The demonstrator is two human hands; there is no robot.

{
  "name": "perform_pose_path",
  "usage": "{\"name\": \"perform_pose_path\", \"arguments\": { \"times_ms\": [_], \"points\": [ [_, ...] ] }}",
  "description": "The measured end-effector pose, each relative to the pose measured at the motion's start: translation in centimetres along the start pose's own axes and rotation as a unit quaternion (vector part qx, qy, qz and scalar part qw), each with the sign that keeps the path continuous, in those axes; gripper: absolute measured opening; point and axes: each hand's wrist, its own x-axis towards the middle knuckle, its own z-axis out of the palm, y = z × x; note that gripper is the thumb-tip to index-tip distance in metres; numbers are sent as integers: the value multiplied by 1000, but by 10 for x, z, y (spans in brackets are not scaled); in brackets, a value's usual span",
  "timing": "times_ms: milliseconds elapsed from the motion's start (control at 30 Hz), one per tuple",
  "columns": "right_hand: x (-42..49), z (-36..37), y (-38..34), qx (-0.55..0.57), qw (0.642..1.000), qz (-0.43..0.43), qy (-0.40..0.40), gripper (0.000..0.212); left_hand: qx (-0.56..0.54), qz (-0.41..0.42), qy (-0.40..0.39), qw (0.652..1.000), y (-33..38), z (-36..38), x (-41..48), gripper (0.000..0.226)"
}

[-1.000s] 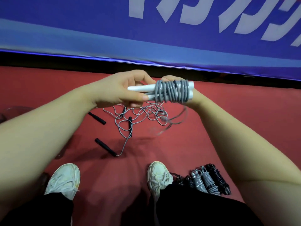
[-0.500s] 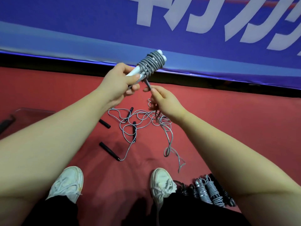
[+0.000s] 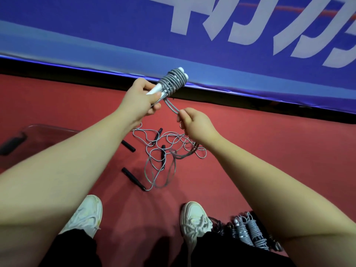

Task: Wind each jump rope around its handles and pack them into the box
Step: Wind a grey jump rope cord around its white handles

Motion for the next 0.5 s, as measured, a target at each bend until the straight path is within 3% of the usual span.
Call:
{"name": "perform_pose_path", "arguments": {
  "times_ms": [167,267,367,433,500],
  "points": [
    [6,1,16,-86,995,55,13,26,28,23,-10,999,7,11,-4,21],
    [10,3,24,-24,990,135,20,17,27,27,-7,999,7,15,-3,21],
    [6,6,19,82,978,188,-37,24,64,46,11,997,-1,11,2,28],
    [3,3,7,224,943,233,-84,31,108,64,42,991,-9,5,7,25],
    [1,-6,-5,289,914,243,-149,33,194,84,54,976,-18,-5,9,28]
  ]
}}
